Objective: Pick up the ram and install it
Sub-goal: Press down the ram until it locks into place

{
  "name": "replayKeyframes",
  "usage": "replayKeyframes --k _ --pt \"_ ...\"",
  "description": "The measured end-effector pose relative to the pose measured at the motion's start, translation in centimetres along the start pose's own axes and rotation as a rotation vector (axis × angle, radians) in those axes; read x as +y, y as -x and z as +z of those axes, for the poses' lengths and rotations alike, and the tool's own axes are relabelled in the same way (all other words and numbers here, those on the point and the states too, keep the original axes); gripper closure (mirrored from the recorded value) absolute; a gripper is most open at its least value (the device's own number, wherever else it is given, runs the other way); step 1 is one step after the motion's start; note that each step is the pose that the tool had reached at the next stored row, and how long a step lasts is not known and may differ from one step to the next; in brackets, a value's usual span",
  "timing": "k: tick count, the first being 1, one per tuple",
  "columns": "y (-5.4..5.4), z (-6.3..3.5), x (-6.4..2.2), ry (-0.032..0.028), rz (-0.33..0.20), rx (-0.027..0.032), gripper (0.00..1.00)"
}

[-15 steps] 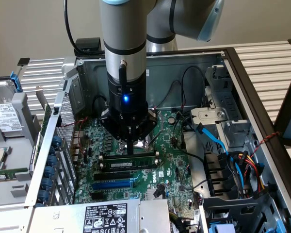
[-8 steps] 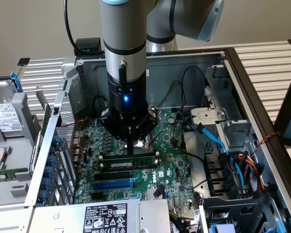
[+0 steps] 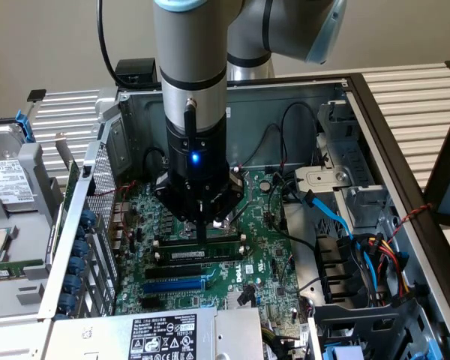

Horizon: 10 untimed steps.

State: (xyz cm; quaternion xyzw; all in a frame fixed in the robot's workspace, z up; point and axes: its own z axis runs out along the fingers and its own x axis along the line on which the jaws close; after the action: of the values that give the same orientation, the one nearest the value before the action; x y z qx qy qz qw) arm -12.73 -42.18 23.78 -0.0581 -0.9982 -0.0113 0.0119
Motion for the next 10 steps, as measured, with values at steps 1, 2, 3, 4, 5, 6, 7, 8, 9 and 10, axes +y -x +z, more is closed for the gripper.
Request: replayKeyframes --k 1,2,3,4,5,6,7,8,9,10 --pt "0.0 0.0 0.0 0.0 0.0 0.0 0.89" --pt "0.0 0.0 0.0 0.0 0.0 0.0 0.89" --pt "0.0 0.0 0.0 0.0 0.0 0.0 0.89" --pt "0.0 0.0 0.0 0.0 0.0 0.0 0.89" --pt "0.0 0.0 0.0 0.0001 0.0 0.0 0.89" --pt "0.0 -0.01 -0.01 0.0004 0.0 0.0 0.89" --pt "0.0 -0.04 -0.02 0.0006 -0.001 0.0003 0.89" --pt "0.0 -0.08 -0.03 0.0015 -0.002 0.0003 0.89" --pt "0.0 -0.13 -0.04 0.0019 -0.003 0.0004 0.89" --pt "0.0 -0.19 -0.04 0.0022 -0.005 0.0004 0.89"
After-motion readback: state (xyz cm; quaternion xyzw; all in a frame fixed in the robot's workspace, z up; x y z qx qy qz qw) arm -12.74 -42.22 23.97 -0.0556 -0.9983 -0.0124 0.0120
